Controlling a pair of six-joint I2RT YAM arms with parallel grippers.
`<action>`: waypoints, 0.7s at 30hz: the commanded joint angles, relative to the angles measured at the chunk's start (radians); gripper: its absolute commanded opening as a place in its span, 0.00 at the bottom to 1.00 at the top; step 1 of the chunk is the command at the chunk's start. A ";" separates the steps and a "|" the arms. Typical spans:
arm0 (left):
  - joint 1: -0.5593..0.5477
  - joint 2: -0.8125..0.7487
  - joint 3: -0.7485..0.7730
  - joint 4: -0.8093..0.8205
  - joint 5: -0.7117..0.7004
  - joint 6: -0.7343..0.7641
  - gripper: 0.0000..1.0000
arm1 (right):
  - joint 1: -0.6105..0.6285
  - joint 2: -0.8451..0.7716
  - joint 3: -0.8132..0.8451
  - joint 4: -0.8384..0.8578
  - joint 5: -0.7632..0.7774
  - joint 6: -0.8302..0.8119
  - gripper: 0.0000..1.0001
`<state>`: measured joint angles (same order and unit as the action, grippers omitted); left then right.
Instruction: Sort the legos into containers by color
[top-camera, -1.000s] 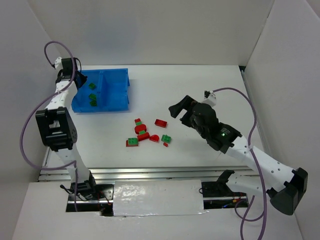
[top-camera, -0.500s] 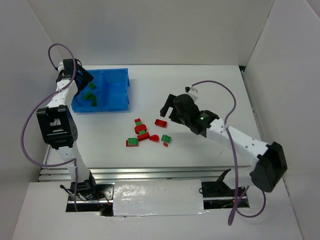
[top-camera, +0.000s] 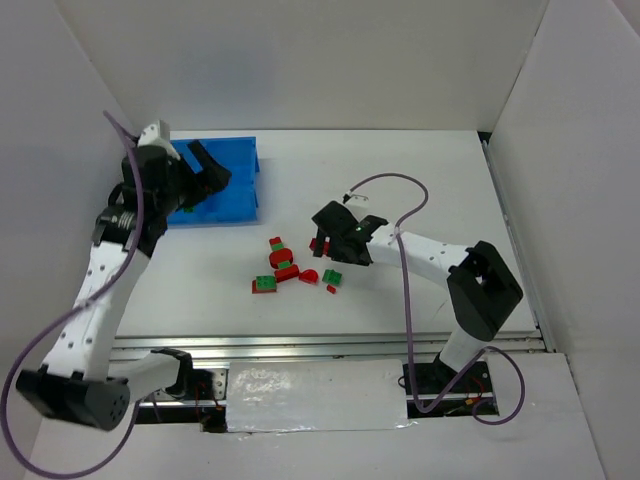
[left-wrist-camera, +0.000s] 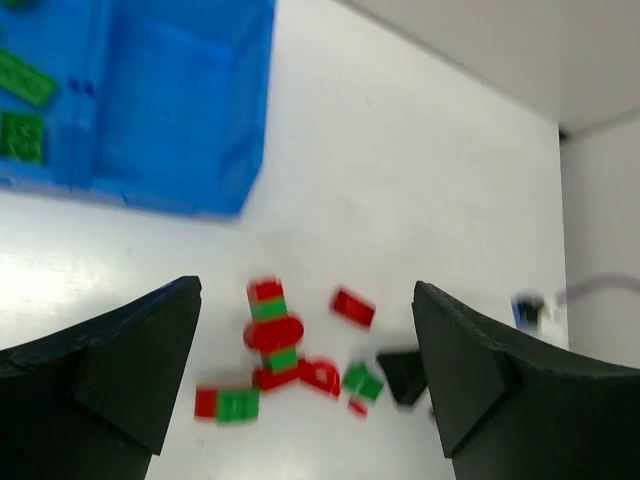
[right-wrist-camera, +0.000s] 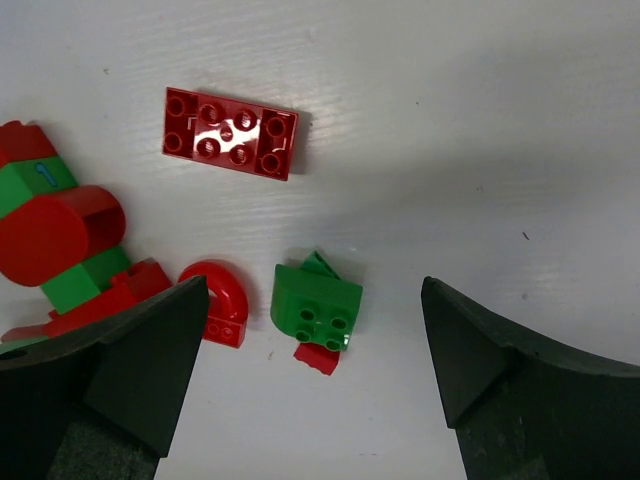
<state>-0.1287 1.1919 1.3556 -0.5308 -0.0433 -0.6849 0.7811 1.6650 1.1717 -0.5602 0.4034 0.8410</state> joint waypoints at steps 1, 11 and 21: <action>-0.041 -0.101 -0.174 -0.032 0.010 0.056 1.00 | 0.021 0.044 -0.024 0.011 0.011 0.055 0.93; -0.058 -0.314 -0.409 -0.100 -0.018 0.203 0.99 | 0.089 0.108 -0.067 0.005 0.069 0.170 0.90; -0.068 -0.310 -0.426 -0.078 0.072 0.220 1.00 | 0.089 0.111 -0.106 0.026 0.100 0.205 0.80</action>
<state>-0.1913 0.8902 0.9287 -0.6495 -0.0013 -0.4957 0.8707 1.7714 1.0813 -0.5568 0.4606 1.0218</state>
